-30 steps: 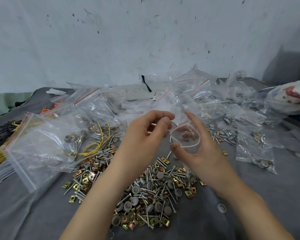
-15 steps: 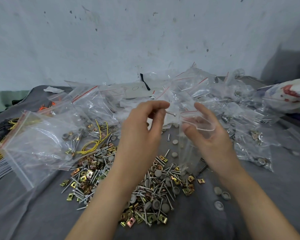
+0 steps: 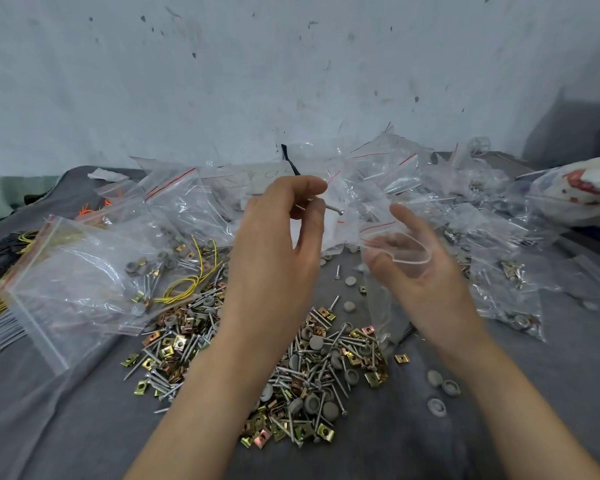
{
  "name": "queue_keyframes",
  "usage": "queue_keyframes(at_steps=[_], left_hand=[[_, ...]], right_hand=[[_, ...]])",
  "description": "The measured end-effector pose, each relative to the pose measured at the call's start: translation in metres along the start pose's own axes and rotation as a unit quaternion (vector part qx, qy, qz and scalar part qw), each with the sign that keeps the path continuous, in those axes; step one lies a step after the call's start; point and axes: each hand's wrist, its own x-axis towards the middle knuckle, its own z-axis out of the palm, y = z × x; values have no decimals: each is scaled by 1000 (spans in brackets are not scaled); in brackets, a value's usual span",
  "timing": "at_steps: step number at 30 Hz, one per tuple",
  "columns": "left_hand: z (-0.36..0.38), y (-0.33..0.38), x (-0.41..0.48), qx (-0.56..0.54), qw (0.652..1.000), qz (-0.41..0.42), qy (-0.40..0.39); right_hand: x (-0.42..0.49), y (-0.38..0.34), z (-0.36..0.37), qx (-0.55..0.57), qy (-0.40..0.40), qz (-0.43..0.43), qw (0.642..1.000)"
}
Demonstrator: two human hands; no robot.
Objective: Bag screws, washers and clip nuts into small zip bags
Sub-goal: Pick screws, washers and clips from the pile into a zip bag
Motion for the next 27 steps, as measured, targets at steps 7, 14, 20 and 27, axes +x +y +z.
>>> queue_keyframes(at_steps=[7, 14, 20, 27], left_hand=[[10, -1, -5, 38, 996, 32, -72], [14, -6, -8, 31, 991, 49, -119], [2, -18, 0, 11, 995, -8, -100], [-7, -46, -2, 151, 955, -108, -232]], right_hand=[[-6, 4, 10, -98, -44, -16, 994], [-7, 3, 9, -115, -49, -9, 992], [-6, 4, 7, -120, -38, -12, 992], [-5, 5, 3, -90, -22, -18, 996]])
